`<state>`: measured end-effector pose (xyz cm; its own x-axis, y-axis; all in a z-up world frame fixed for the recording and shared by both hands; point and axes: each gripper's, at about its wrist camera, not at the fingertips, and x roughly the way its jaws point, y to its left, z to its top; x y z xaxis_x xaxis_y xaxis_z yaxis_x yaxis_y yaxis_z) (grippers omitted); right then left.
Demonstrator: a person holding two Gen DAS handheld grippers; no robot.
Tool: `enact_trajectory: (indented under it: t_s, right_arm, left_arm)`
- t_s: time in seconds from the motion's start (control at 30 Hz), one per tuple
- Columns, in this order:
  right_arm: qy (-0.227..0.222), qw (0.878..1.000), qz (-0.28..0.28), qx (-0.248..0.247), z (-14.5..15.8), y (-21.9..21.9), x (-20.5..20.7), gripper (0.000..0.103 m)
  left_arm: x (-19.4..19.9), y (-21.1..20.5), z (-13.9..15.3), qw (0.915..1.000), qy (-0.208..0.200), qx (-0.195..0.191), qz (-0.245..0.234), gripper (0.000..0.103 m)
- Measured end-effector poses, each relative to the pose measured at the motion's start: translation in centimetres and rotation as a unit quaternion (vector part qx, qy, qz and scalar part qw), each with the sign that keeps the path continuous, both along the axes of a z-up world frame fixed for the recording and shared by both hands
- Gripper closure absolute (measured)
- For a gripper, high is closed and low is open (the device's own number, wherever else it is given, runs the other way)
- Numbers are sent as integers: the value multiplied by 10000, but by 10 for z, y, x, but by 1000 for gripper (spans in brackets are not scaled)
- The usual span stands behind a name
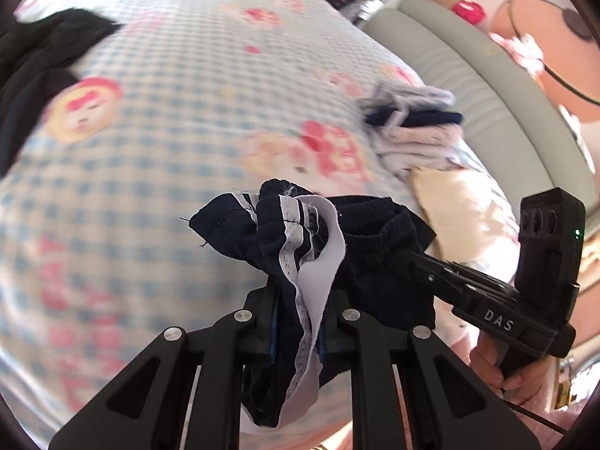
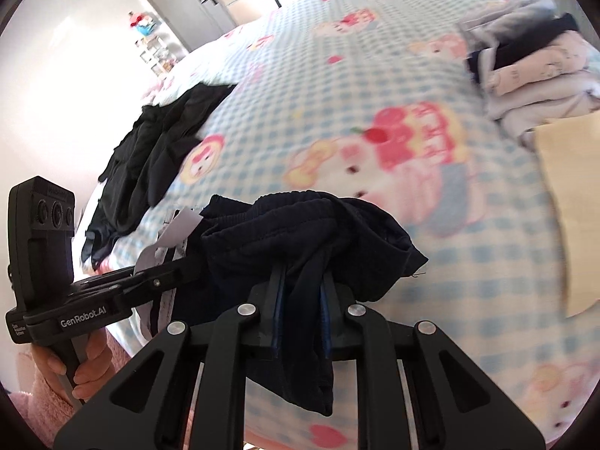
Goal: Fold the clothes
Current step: 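Grasp the folded pants with both tools and lift them off the blanket, then carry the folded pants with both tools onto the cream cloth beside the clothes stack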
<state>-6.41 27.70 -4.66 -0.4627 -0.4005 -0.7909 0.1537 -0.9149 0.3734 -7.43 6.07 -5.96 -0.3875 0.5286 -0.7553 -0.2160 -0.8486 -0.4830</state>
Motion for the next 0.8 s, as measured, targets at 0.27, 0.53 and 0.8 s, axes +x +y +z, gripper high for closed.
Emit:
enact_trajectory:
  t_s: [0.27, 0.53, 0.8]
  right_arm:
    - [79, 9985, -537, 118, 18, 83, 10, 88]
    - [218, 9870, -1553, 346, 58, 183, 15, 88]
    - [587, 9734, -2091, 735, 99, 253, -2, 88]
  left_arm:
    - [-24, 97, 5, 9968, -105, 123, -780, 88]
    - [-49, 197, 39, 9889, 134, 242, -1460, 88]
    - [-79, 283, 63, 9858, 265, 887, -1400, 88]
